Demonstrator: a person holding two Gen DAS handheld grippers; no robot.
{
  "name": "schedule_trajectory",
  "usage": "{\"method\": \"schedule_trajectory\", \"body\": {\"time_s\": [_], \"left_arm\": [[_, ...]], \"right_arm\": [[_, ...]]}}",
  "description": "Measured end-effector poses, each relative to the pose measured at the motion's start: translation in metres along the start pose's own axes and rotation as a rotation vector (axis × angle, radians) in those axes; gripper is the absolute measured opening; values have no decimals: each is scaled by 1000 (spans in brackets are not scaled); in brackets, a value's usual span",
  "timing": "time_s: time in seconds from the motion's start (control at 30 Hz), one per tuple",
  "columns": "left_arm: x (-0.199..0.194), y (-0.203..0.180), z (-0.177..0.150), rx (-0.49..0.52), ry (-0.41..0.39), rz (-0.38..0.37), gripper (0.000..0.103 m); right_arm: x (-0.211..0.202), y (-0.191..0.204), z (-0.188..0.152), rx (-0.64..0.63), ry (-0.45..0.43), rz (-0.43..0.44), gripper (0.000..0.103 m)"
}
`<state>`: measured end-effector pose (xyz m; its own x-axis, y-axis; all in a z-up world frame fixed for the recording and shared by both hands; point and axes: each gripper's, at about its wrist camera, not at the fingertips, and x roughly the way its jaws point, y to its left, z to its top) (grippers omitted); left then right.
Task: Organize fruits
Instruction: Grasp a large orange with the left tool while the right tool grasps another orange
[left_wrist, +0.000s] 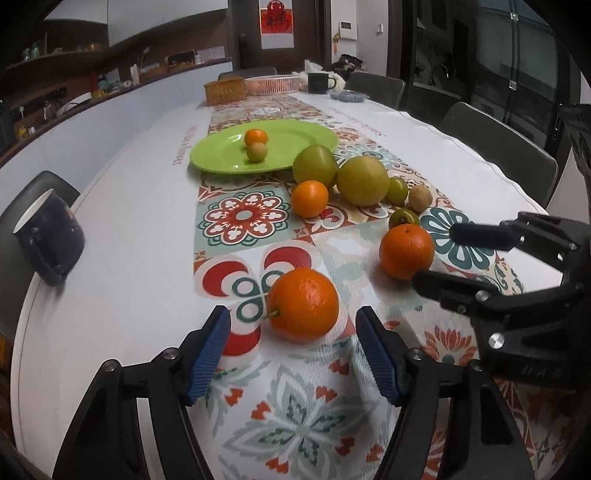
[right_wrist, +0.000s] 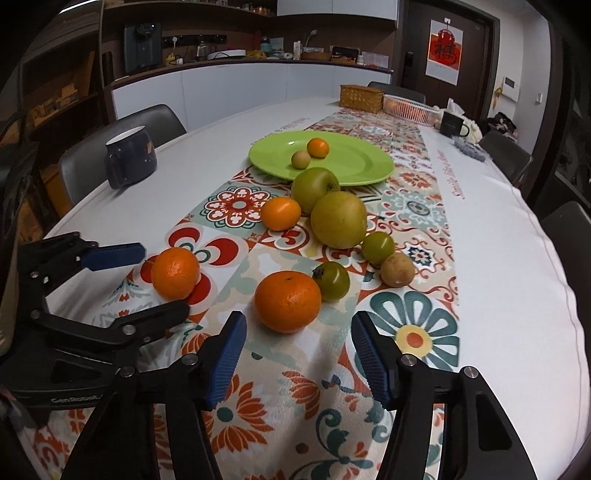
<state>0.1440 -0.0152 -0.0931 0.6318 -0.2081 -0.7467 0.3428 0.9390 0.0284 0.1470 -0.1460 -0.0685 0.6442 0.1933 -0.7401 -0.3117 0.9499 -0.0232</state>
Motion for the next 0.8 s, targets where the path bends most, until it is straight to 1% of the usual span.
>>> {"method": "schedule_trajectory", "body": {"time_s": [0.07, 0.17, 0.23, 0.27, 0.3, 0.4, 0.6, 0.67, 0.8], "left_arm": [[3, -1, 3, 5, 1, -4, 64], [7, -1, 6, 5, 12, -18, 60], [9, 0, 8, -9, 23, -38, 52], [11, 0, 9, -14, 31, -47, 50], [12, 0, 9, -16, 36, -48, 46], [15, 0, 10, -19, 51, -37, 40], [16, 6, 11, -67, 62, -61, 40], [16, 6, 11, -76, 65, -60, 40], [15, 6, 11, -84, 69, -53, 40]], "right_arm": [[4, -1, 2, 7, 9, 13, 54], [7, -2, 3, 15, 11, 24, 53], [9, -2, 5, 13, 12, 30, 51], [10, -2, 5, 13, 15, 35, 49], [10, -1, 6, 14, 16, 45, 49], [13, 0, 7, 14, 18, 57, 47], [20, -1, 11, 27, 25, 63, 47], [21, -2, 11, 37, 26, 65, 44], [21, -5, 12, 48, 30, 74, 44]]}}
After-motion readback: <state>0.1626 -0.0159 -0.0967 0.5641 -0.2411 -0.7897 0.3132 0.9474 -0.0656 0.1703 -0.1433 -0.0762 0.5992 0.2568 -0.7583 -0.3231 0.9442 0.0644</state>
